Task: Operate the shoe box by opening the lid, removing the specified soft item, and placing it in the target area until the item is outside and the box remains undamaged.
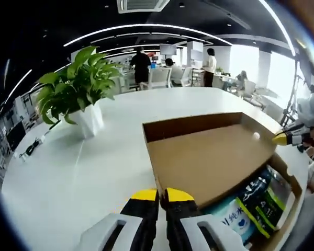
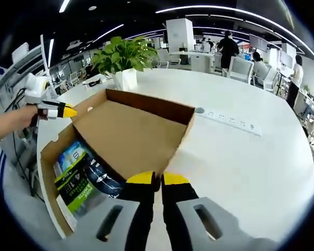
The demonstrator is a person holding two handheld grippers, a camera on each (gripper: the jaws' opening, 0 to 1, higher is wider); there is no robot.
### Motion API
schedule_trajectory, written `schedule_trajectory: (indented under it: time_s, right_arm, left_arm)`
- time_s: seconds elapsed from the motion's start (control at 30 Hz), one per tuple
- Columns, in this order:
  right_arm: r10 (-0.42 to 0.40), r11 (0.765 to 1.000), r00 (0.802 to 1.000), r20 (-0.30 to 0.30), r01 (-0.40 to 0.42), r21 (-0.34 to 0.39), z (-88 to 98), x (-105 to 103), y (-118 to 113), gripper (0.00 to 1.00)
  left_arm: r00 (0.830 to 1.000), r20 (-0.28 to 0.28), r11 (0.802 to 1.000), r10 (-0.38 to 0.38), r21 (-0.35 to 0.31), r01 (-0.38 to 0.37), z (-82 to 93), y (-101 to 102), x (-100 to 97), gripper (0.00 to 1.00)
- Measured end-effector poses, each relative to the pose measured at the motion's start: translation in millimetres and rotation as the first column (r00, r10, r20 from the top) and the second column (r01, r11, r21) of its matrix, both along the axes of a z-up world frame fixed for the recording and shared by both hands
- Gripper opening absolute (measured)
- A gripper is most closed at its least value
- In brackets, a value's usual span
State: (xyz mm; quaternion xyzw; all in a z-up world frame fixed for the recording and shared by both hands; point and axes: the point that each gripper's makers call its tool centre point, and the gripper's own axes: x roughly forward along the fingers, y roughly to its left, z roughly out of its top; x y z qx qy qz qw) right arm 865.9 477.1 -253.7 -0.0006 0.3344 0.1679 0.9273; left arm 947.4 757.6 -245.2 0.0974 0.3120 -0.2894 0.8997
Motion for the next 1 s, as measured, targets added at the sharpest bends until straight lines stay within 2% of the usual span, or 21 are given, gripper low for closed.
schedule_trajectory:
  time_s: [0.27, 0.43, 0.57, 0.87, 1.0]
  right_arm:
    - [0.003, 1.000, 0.999, -0.052, -0.002, 0.012, -5.1, 0, 2, 0.04]
    - [0.003, 1.000, 0.996, -0.084, -0.001, 0.023, -8.0, 0, 1, 0.04]
    - [0.000, 1.000, 0.995, -0.102, 0.003, 0.028, -9.6, 0, 3, 0.04]
    - [0.004, 1.000, 0.994, -0.114, -0.001, 0.029, -8.4, 0, 0, 0.05]
    - [0.018, 1.000, 0.995, -0.098, -0.017, 0.016, -5.7, -1, 1, 0.10]
  left_arm:
    - [0.998, -0.064, 1.000, 0.008, 0.008, -0.007, -6.9, 1, 3.2, 0.04]
    - [0.994, -0.112, 1.000, 0.015, 0.016, -0.013, -14.4, 7, 13.4, 0.04]
    - [0.990, -0.136, 1.000, 0.024, 0.020, -0.022, -17.1, 5, 11.7, 0.04]
    - [0.989, -0.148, 0.999, 0.027, 0.027, -0.023, -17.5, 3, 8.0, 0.04]
    - [0.988, -0.153, 0.999, 0.025, 0.032, -0.021, -17.3, 2, 7.5, 0.04]
